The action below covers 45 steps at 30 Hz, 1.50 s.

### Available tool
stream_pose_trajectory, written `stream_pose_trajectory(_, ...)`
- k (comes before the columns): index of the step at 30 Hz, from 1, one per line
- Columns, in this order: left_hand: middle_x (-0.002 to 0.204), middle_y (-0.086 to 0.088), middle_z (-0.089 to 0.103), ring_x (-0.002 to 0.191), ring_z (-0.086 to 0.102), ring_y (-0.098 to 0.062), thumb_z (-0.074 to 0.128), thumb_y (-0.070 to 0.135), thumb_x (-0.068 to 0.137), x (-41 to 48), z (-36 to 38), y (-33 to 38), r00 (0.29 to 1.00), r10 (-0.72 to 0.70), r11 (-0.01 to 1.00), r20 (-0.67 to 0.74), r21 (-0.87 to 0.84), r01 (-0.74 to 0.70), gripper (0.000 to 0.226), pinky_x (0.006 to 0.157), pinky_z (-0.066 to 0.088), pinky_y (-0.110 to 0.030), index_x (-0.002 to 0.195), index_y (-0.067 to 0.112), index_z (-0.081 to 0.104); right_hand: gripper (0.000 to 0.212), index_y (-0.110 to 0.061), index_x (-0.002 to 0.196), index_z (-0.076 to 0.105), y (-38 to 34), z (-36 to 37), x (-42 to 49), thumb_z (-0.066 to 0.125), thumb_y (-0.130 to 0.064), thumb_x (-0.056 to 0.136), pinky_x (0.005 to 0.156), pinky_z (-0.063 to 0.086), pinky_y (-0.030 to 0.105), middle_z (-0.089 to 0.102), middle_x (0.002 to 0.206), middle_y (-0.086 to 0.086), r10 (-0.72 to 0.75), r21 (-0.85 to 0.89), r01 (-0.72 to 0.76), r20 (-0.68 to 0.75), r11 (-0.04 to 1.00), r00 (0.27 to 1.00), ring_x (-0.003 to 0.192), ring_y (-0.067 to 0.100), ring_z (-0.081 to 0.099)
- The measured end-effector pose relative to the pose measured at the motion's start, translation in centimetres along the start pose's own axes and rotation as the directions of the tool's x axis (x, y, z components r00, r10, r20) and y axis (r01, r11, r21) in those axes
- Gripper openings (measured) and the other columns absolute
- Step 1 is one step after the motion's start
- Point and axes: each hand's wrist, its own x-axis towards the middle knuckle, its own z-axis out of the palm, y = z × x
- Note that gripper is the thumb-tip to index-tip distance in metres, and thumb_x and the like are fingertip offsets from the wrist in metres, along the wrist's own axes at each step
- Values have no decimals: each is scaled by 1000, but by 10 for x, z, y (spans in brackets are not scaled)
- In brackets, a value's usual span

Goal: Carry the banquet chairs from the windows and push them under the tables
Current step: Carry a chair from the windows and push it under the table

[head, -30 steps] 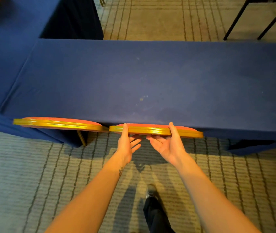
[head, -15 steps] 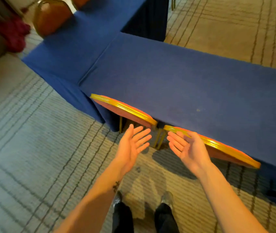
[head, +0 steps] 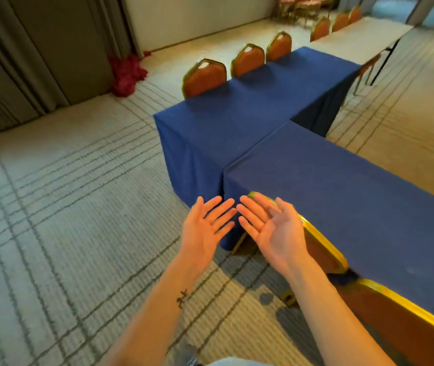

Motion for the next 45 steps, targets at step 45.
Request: stream_pose_trajectory(45, 141, -22, 61, 134, 56, -37, 35, 55, 103, 458, -341, 679, 922, 314, 878, -226, -301, -373, 69, 121, 31, -54, 147, 4, 49, 52, -5, 138, 54, 215, 673, 644, 33, -41, 107, 111, 41, 52, 62, 138, 22, 284, -229, -211, 359, 950, 889, 128, 37, 60)
